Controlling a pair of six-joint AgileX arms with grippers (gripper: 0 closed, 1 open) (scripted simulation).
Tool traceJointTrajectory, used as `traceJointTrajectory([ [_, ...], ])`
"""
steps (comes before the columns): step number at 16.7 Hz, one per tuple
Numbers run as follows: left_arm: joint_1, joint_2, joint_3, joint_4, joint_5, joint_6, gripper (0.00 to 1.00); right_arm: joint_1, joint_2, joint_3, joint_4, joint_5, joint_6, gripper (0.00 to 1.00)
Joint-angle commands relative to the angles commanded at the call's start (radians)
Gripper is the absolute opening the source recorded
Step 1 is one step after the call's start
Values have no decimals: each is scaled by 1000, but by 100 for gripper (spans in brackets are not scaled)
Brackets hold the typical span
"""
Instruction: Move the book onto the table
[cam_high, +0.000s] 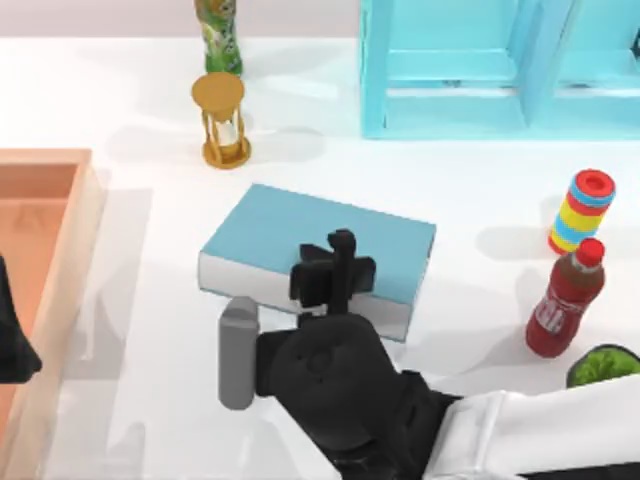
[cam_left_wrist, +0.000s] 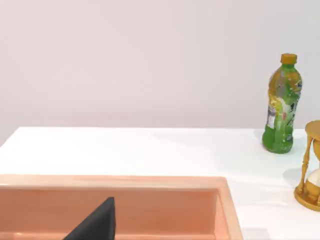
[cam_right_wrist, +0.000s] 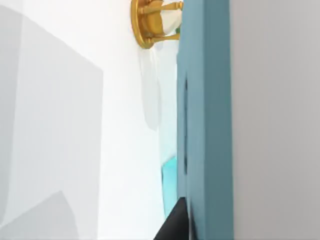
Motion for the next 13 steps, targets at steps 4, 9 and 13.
traceJointTrajectory([
  [4, 0, 0, 0, 0, 0, 0, 100, 73, 12, 5, -4, 112, -66, 0],
  [9, 0, 0, 0, 0, 0, 0, 100, 70, 13, 1, -4, 110, -60, 0],
  [13, 0, 0, 0, 0, 0, 0, 100, 87, 2, -1, -16, 125, -57, 0],
])
